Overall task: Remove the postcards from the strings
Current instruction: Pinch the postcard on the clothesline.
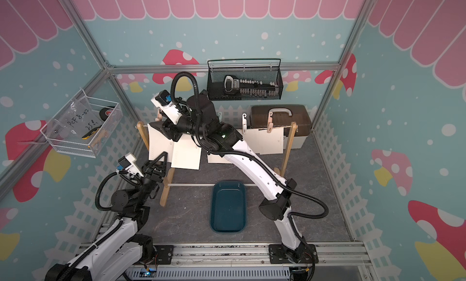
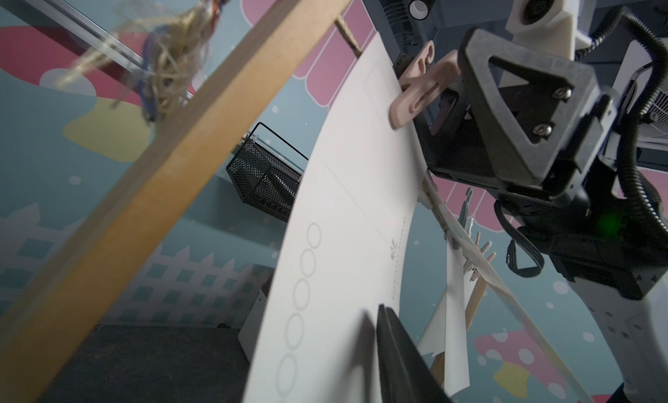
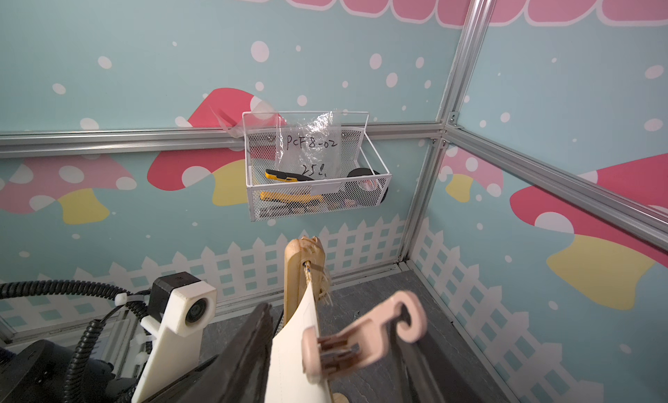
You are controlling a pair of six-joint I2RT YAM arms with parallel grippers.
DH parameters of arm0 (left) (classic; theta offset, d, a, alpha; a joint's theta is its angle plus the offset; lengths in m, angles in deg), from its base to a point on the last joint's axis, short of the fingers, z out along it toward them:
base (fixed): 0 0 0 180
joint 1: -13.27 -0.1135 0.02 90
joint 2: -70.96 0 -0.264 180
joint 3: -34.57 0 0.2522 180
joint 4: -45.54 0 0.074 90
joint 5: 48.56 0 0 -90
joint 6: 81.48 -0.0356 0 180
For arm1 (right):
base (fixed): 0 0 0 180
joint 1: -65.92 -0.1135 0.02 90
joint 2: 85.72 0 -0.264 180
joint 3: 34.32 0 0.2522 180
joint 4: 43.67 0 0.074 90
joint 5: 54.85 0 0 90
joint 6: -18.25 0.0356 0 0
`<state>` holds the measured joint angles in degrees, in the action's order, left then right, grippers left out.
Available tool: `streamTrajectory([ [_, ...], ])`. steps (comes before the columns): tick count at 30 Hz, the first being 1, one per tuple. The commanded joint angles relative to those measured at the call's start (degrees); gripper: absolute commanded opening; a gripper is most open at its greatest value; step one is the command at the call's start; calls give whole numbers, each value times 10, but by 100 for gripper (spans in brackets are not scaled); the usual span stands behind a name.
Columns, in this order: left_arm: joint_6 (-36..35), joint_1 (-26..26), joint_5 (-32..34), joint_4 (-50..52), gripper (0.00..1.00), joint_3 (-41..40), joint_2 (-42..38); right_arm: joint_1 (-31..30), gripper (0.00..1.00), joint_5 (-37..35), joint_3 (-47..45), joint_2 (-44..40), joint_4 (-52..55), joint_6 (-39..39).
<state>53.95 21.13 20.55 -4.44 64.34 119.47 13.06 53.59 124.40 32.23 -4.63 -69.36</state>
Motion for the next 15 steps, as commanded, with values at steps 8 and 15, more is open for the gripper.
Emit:
streamTrajectory([
  [8, -19, 1, -8, 44, 18, -11, -46, 0, 48, 8, 1, -12, -9, -9],
  [15, -14, 1, -4, 45, 16, -10, -44, 0, 39, 25, 1, -12, -14, -7],
])
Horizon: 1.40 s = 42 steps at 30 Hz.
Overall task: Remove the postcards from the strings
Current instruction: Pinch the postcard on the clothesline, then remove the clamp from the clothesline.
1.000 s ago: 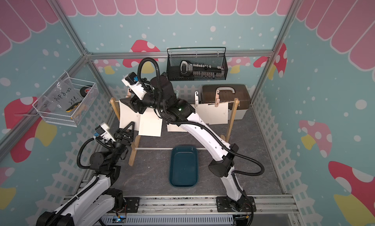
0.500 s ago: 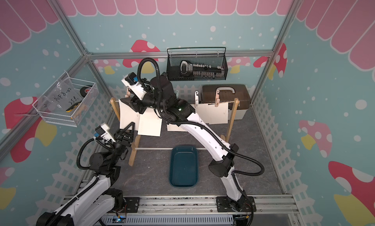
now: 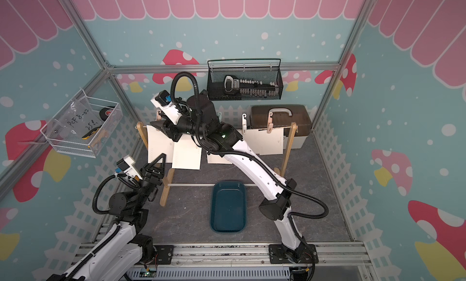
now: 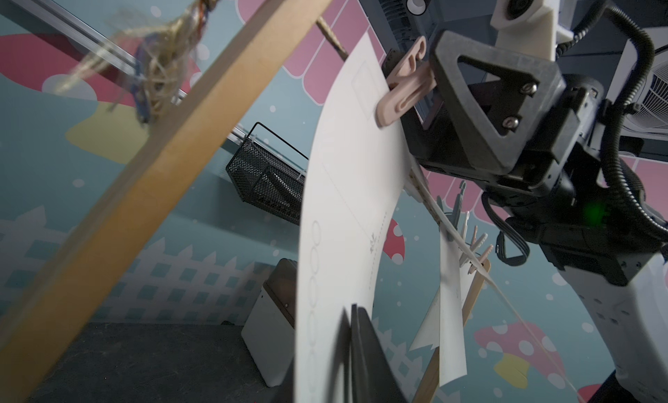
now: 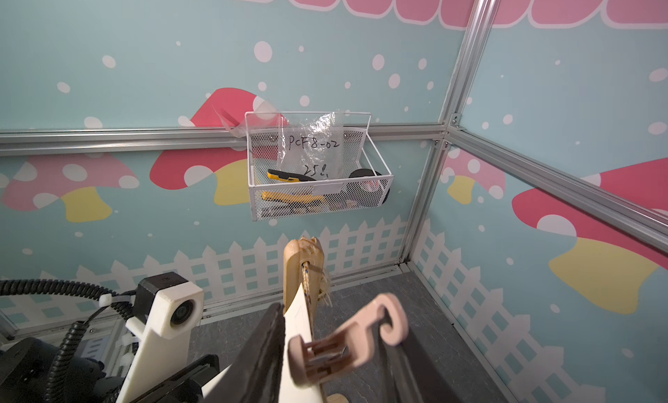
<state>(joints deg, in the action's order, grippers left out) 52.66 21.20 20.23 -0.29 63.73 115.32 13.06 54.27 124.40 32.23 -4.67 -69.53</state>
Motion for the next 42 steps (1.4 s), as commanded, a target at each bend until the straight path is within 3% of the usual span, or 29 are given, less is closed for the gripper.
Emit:
streamTrajectory([
  [1, 0, 1, -1, 4, 15, -3, -1, 0, 38, 21, 1, -12, -13, -6],
  [18, 9, 0, -6, 23, 15, 11, 9, 0, 19, 20, 1, -12, -14, -2],
  [33, -2, 0, 5, 63, 12, 5, -8, -1, 9, -9, -1, -24, -30, 21],
  [42, -12, 0, 10, 99, 11, 2, -26, -1, 9, -51, -1, -43, -43, 38],
])
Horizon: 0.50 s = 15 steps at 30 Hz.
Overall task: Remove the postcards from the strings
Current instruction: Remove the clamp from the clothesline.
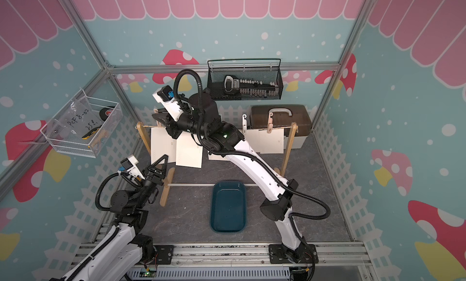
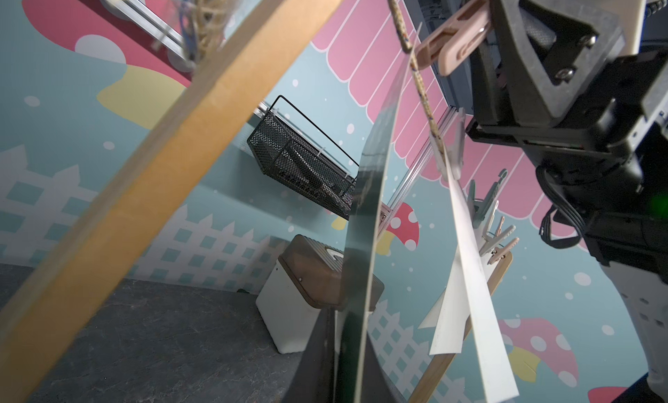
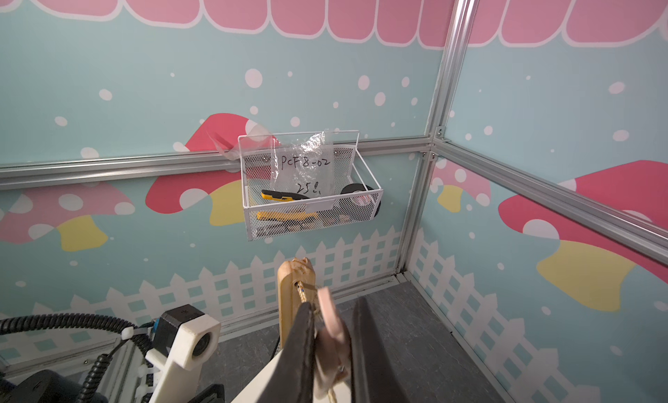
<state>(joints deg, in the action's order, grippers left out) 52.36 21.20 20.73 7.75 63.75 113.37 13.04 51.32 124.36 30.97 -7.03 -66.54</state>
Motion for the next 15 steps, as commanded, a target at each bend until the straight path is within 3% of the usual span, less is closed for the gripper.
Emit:
streamTrajectory([
  [1, -10, -1, 3, 22, 11, 2, -8, -1, 9, -24, -1, -32, -21, 7],
  [10, -38, -3, 5, 127, 8, 12, -45, -1, 9, 1, -11, -107, 5, 3],
  [15, -63, -3, -9, 252, 4, 37, -90, -1, 9, 4, -140, -223, 1, 2],
])
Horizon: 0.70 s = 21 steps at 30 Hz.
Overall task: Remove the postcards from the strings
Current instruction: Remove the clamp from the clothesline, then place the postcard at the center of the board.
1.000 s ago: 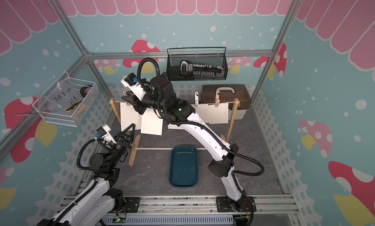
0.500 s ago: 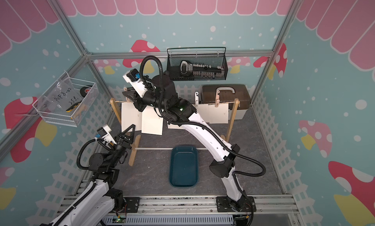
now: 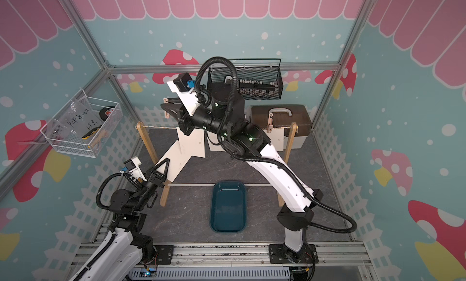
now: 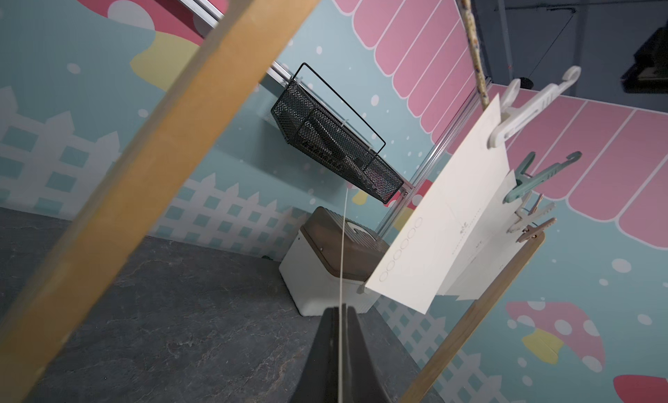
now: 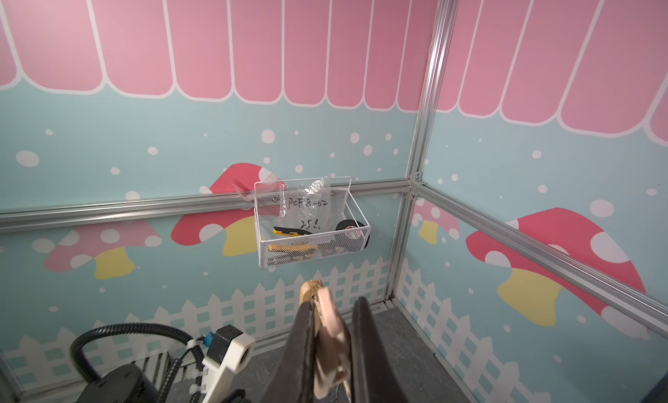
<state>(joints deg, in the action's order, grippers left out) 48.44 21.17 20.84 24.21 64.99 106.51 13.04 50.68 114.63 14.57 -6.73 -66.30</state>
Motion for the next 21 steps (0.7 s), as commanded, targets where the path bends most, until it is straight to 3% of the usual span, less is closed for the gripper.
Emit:
streamTrajectory([
  [1, -22, -3, -14, 101, 2, 24, -29, -1, 8, 7, -74, -82, -5, 0],
  [7, -12, -2, -13, 187, 0, 22, -80, -1, 8, -17, -294, -259, -42, 22],
  [12, 6, -1, -1, 290, 0, 30, -123, -3, 8, -8, -418, -356, -7, 52],
  [17, 40, 1, 31, 443, 0, 50, -184, -12, 7, 12, -562, -423, -20, 121],
  [21, 98, 9, 39, 535, 0, 42, -237, -23, 5, -60, -700, -477, -63, 223],
])
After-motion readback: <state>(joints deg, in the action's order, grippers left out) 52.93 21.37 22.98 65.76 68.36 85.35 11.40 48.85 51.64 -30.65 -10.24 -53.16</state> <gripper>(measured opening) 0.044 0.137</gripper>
